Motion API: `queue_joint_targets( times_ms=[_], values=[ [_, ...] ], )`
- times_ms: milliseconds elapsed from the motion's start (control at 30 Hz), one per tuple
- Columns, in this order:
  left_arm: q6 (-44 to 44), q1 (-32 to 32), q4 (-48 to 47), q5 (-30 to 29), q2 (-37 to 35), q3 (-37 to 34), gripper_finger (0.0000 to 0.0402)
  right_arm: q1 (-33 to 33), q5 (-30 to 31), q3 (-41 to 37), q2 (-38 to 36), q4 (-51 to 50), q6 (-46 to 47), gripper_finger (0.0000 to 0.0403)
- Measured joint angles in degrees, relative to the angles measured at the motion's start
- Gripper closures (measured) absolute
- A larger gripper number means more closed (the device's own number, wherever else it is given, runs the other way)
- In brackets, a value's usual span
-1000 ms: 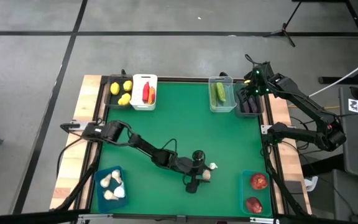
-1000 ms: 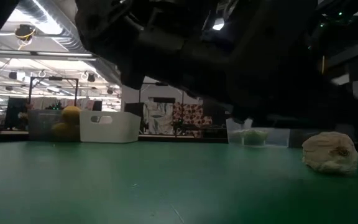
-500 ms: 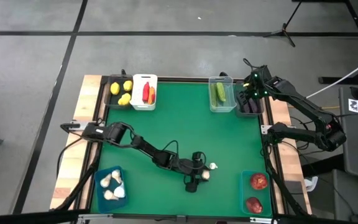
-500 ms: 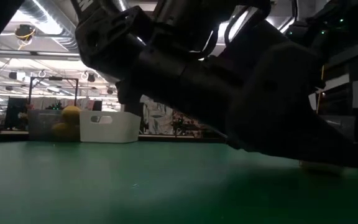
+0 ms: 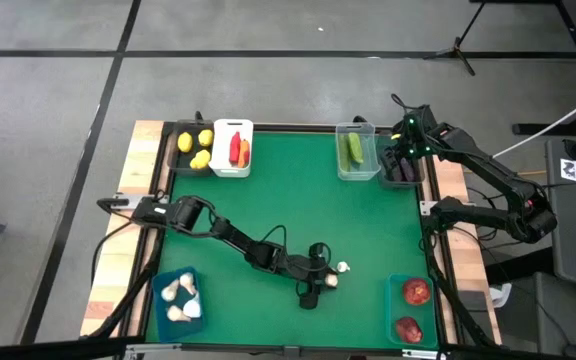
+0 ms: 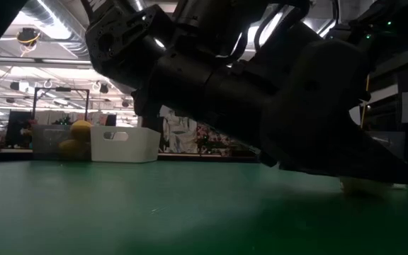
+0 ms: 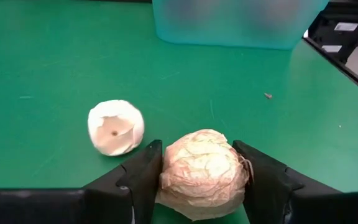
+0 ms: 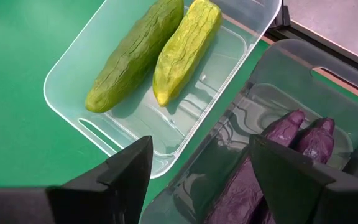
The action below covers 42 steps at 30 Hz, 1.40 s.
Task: Sort produce into baskets
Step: Put the garlic into the blue bin
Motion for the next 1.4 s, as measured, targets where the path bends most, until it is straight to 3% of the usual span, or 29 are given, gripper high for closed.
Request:
queue_joint_targets(
  times_ms=[167,467,633,933,1167,1400],
  values=[
    [-0.2,0.5,-10.5,0.1,-5.1,-0.1,0.0215,0.0,0.0,0.0,0.0,-0.2,0.0,0.0139],
    [-3.4,-0.3,-47.5,1.3,-22.5,-0.1,0.0218,0.0,-0.1,0.0,0.0,-0.6,0.0,0.0139],
    [-14.0,-3.2,-67.6,2.6,-33.0,-0.1,0.0218,0.0,-0.5,0.0,0.0,-0.6,0.0,0.0139],
    [-40.8,-15.9,-88.9,2.9,-44.2,0.0,0.0219,0.0,-0.5,0.0,0.0,-0.5,0.0,0.0139],
    [-61.2,-27.2,-98.5,3.1,-46.0,0.0,0.0219,0.0,-0.5,0.0,0.0,-0.4,0.0,0.0139],
    [-74.1,-34.7,-101.0,3.1,-46.0,0.0,0.0219,0.0,-0.5,0.0,0.0,-0.4,0.0,0.0139]
  ],
)
